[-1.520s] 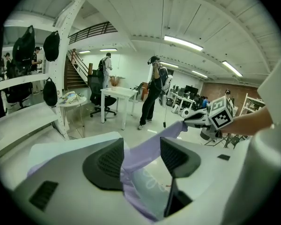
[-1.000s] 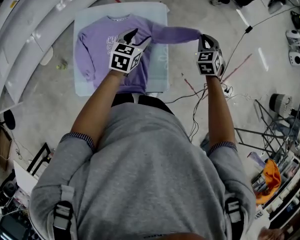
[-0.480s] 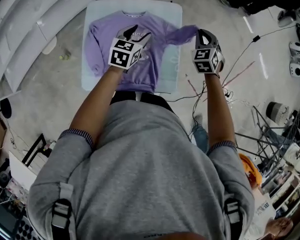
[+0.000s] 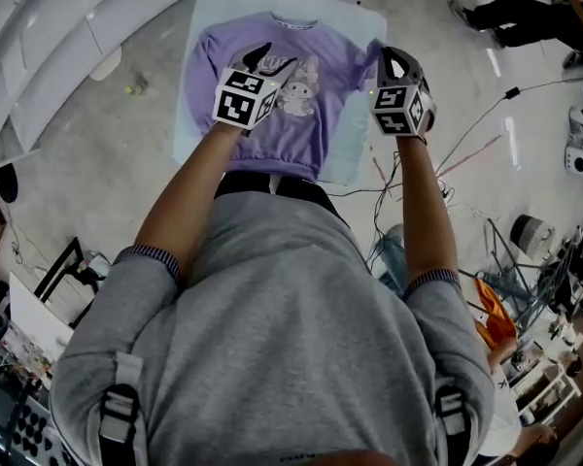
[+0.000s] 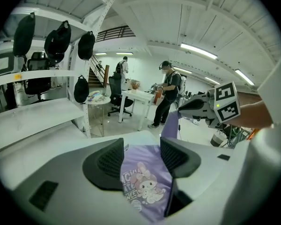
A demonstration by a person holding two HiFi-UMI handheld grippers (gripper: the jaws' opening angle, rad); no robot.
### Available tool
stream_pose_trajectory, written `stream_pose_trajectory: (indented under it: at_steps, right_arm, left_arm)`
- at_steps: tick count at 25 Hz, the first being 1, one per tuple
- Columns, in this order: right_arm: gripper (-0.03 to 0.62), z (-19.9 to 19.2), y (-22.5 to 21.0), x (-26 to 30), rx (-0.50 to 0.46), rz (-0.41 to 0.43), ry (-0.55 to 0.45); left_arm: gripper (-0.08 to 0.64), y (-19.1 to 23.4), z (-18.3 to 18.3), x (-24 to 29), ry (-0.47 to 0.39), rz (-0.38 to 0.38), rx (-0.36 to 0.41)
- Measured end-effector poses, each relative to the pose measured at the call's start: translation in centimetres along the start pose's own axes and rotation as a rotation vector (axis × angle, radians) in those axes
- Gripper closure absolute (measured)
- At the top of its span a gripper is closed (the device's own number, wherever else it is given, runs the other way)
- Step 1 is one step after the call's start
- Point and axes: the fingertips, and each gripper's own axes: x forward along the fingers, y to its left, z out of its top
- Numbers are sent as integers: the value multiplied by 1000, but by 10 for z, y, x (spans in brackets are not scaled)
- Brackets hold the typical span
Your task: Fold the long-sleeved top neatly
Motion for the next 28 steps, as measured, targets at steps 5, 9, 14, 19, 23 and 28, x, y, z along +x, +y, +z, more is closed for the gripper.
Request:
stream_pose_trajectory:
  at_steps: [5,9,14,19,23,28]
  right_arm:
    - [565,31,28,25,-33,50,-21]
    - [563,48,52,50,-61,96,-27]
    - [563,61,90,83,-82,153,-16]
    - [563,72,130,114,-97,194,4]
    - [561,74,166,143,-78,222,29]
    - [560,71,213,180,-38,246,84]
  left_arm:
    - [290,31,-7,-5,9,24,-24]
    - [290,50,-12,-6,21,35,-41]
    - [290,77,-28,-8,44,51,-63]
    - [290,100,-45,-11,67,57,-83]
    - [290,120,-66,-15,95,60,-107]
    - [290,143,-95,-21,133,62,-140]
